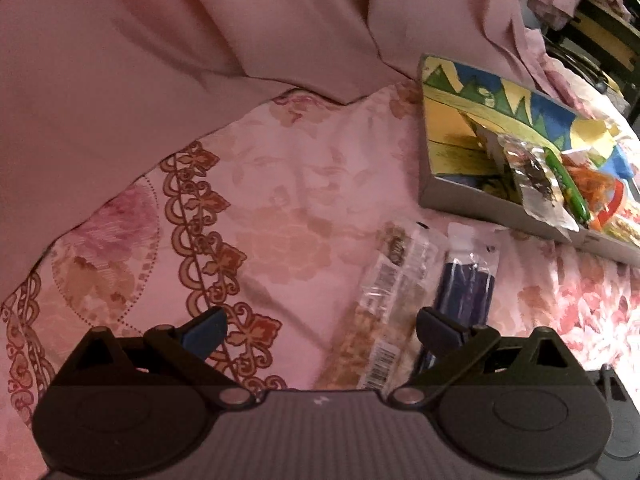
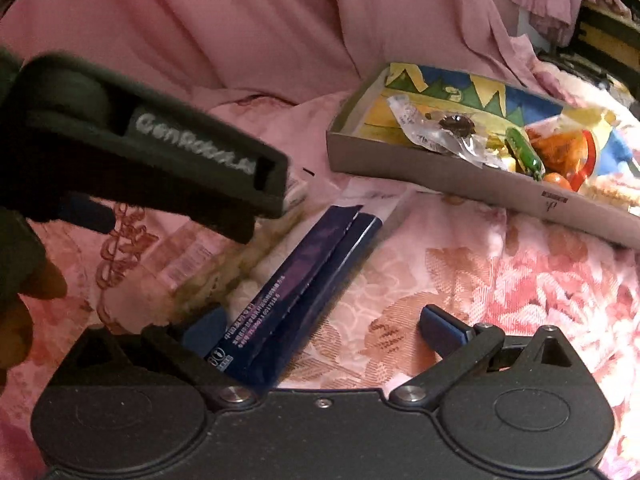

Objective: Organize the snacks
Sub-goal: 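Withdraw both tools from the tray toward the granola bar and blue packets, then grasp the blue stick packets with right tool while left tool grasps the granola bar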

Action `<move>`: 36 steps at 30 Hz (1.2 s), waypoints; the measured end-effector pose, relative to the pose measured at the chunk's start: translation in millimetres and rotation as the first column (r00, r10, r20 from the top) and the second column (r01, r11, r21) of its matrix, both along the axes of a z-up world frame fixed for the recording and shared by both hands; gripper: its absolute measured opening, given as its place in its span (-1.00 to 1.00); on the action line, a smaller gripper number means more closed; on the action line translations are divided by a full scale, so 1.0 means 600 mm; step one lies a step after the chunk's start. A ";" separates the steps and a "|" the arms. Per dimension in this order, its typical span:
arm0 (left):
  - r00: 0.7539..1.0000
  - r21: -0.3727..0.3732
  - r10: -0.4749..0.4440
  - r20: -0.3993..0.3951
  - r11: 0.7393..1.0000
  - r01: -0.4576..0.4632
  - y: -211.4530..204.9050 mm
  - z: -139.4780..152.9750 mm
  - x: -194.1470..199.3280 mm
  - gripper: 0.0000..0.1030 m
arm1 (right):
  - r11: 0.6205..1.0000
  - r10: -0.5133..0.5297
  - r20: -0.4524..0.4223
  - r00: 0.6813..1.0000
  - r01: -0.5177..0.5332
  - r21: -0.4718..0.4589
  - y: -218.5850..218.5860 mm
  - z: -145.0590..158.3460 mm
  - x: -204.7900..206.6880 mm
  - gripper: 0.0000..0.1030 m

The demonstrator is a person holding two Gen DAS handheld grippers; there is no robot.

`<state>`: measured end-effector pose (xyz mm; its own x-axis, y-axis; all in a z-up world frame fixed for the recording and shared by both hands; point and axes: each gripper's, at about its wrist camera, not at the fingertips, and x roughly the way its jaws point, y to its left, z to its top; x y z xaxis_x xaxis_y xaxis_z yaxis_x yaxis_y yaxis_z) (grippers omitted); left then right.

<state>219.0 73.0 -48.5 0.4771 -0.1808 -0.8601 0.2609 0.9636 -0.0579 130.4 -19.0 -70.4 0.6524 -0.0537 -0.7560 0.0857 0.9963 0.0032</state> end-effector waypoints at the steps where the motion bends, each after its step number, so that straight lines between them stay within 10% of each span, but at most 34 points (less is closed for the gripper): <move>1: 1.000 0.006 -0.010 -0.001 1.000 0.010 -0.003 -0.001 -0.001 0.97 | 1.000 0.004 0.006 1.000 -0.003 -0.019 0.000 0.001 -0.003 0.99; 9: 0.999 0.039 -0.045 -0.003 0.998 0.045 -0.013 -0.005 -0.010 0.83 | 0.974 0.022 0.049 0.999 -0.011 -0.226 -0.065 0.005 -0.049 0.99; 20: 0.991 0.063 -0.124 0.047 0.991 0.121 -0.036 -0.007 -0.020 0.81 | 0.972 0.197 0.087 0.977 -0.183 -0.150 -0.091 -0.011 -0.041 0.98; 36: 0.991 0.115 -0.133 0.021 0.985 0.130 -0.045 -0.029 -0.021 0.25 | 0.938 0.340 0.082 0.937 -0.332 -0.097 -0.109 -0.003 -0.028 -0.14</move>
